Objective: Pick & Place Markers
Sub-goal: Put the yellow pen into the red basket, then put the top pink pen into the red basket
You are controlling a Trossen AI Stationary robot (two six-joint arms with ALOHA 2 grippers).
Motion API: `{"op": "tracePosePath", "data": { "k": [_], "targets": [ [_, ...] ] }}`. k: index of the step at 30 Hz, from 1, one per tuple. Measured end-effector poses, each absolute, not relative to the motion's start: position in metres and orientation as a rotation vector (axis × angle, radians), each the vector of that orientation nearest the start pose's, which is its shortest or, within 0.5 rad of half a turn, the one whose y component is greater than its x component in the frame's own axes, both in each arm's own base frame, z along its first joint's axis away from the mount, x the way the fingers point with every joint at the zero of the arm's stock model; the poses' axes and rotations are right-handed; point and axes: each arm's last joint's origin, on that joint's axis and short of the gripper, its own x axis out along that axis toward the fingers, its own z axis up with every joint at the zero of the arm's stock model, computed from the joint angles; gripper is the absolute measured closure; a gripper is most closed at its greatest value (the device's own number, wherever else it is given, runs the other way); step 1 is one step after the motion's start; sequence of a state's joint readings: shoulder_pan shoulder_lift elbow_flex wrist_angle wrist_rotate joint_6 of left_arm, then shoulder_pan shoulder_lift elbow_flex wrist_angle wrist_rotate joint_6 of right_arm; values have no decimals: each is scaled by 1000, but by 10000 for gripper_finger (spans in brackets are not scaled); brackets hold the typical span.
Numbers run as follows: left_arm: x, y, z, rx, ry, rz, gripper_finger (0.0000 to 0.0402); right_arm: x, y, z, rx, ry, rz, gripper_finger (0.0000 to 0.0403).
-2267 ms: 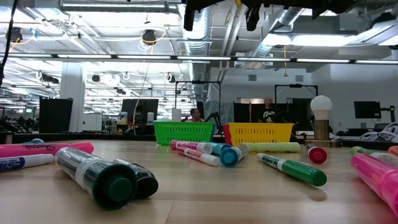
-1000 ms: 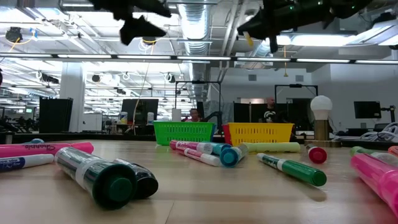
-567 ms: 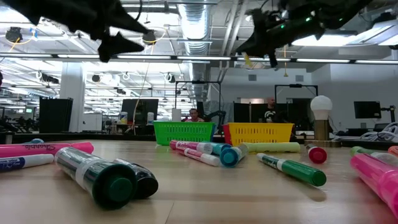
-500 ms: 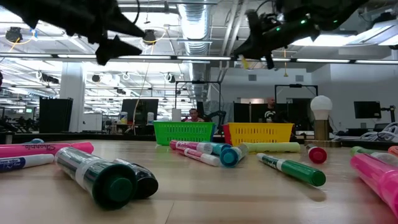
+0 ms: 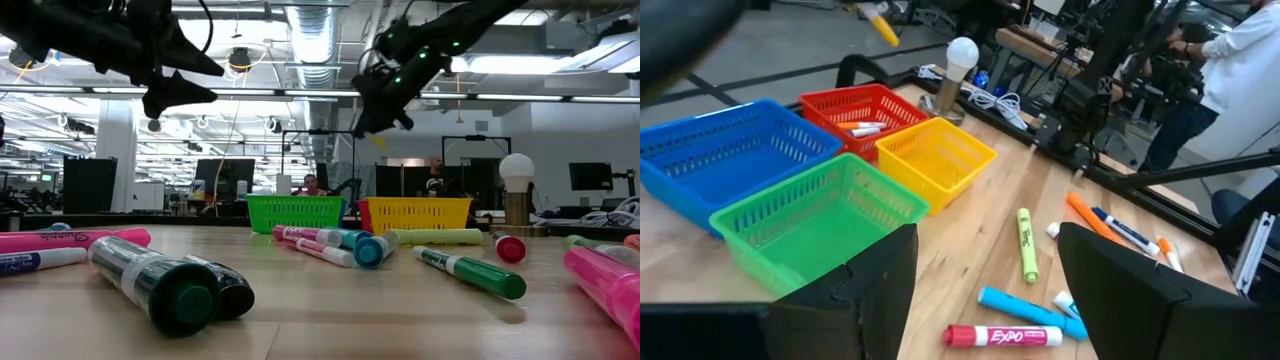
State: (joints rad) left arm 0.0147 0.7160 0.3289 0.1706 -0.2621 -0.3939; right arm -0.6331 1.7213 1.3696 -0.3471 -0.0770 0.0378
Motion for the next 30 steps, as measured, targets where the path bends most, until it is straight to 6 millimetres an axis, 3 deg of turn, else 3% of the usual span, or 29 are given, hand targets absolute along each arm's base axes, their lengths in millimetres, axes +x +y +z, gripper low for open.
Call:
{"op": "tracePosePath", "data": {
  "k": [5,21,30],
  "targets": [
    [164,10,220,-341,156,311,160,318,-235,258,274,845,-544,364],
    [164,10,220,-308,153,310,160,320,-244,197,297,1149,-544,355],
    [164,10,220,-307,154,311,160,317,-249,196,291,1160,-569,368]
  ]
}}
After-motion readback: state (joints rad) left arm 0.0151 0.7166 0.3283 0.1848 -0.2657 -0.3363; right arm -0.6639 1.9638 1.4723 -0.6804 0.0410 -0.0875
